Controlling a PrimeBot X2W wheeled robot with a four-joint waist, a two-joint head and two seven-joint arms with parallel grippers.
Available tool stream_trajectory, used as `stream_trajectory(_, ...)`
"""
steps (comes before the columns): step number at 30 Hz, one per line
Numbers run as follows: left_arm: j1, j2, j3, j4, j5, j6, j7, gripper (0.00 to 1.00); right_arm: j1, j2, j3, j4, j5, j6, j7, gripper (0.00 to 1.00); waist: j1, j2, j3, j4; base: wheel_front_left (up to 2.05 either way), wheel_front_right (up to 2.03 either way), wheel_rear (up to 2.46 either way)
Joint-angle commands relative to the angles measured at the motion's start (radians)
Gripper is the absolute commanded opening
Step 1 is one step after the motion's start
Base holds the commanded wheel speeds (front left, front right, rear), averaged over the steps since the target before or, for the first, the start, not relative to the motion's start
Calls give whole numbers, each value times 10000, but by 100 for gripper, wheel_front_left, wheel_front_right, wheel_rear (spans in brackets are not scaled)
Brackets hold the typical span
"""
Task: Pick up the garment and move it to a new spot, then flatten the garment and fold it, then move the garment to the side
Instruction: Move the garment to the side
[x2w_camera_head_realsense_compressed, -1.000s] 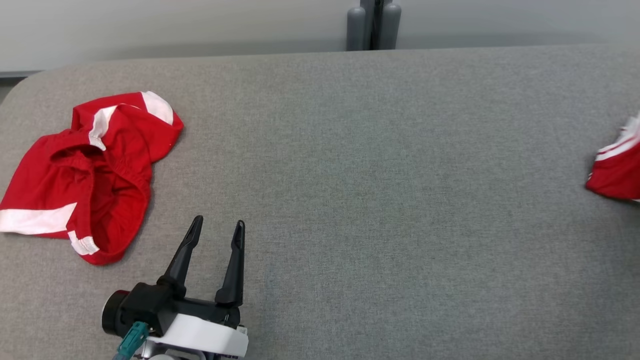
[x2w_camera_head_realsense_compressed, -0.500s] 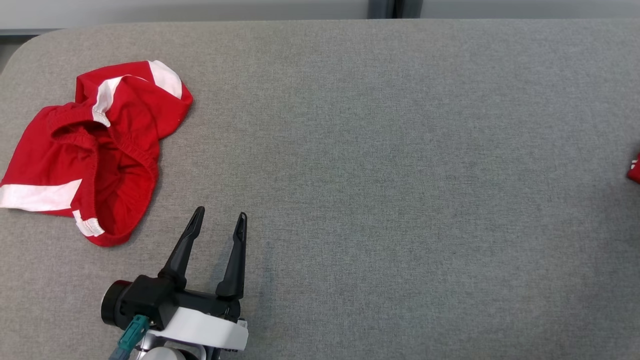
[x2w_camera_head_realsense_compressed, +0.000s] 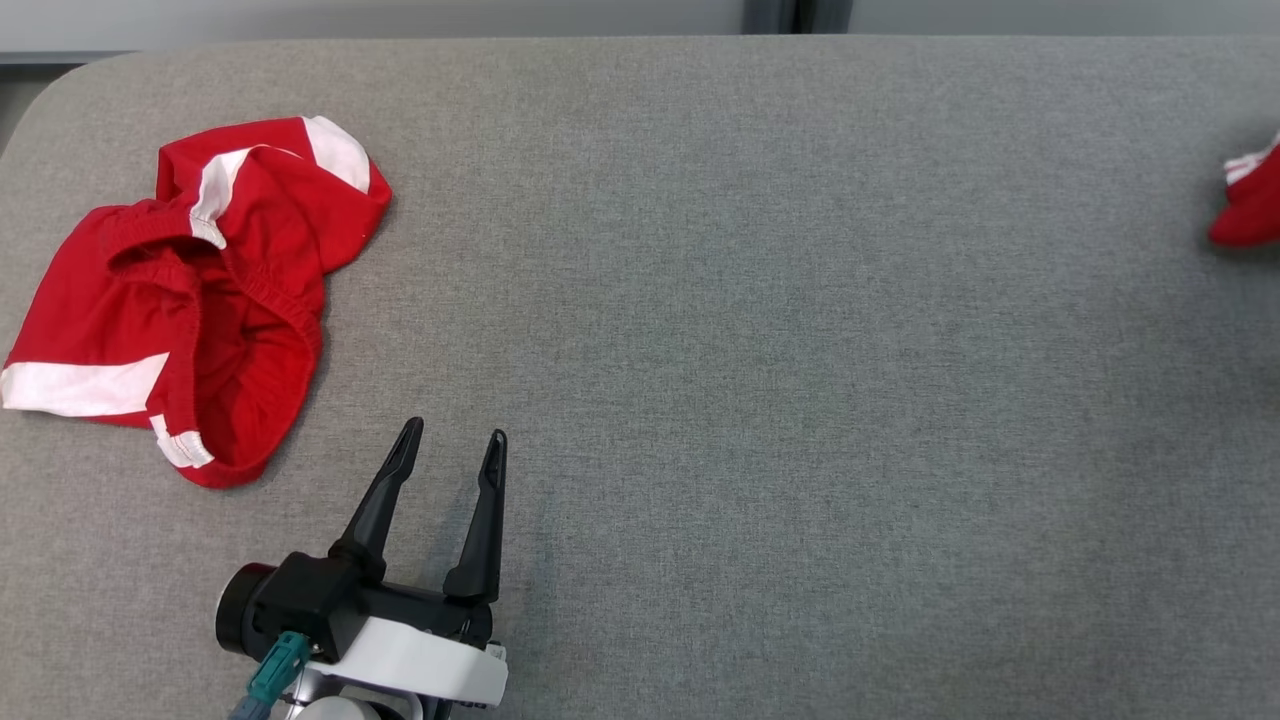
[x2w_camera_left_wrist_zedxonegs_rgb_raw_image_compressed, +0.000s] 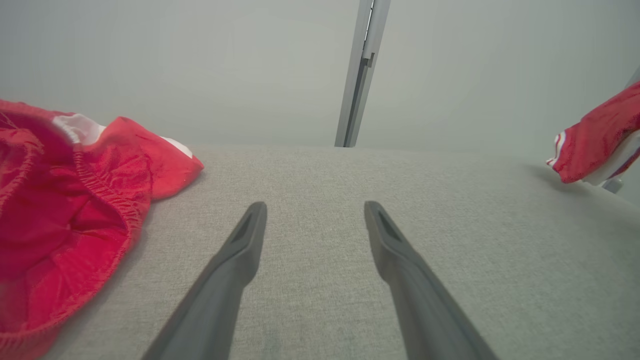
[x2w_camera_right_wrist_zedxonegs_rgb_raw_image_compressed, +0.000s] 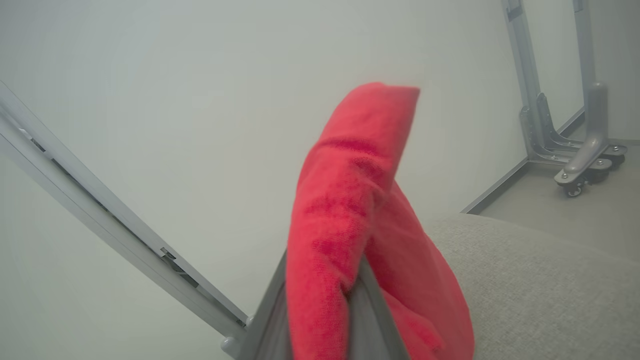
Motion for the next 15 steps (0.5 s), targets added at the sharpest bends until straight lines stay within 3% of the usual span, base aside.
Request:
stream_trajectory(1,-148,40,18,-16,-45,27,-36,100,-101,-20,76,-193,269,22,-53,0,0,-1,50,36,0,0,0)
stream_trajectory(6,-195,40,18,-43,-52,44,-36,100,206,-142,42,-313,1031,22,-53,0,0,-1,155,121,0,0,0)
stream_trajectory(15,-263,40,127,-59,60,-26,-36,100,675,-554,-590,1638,729,22,-52,0,0,-1,460,116,0,0,0)
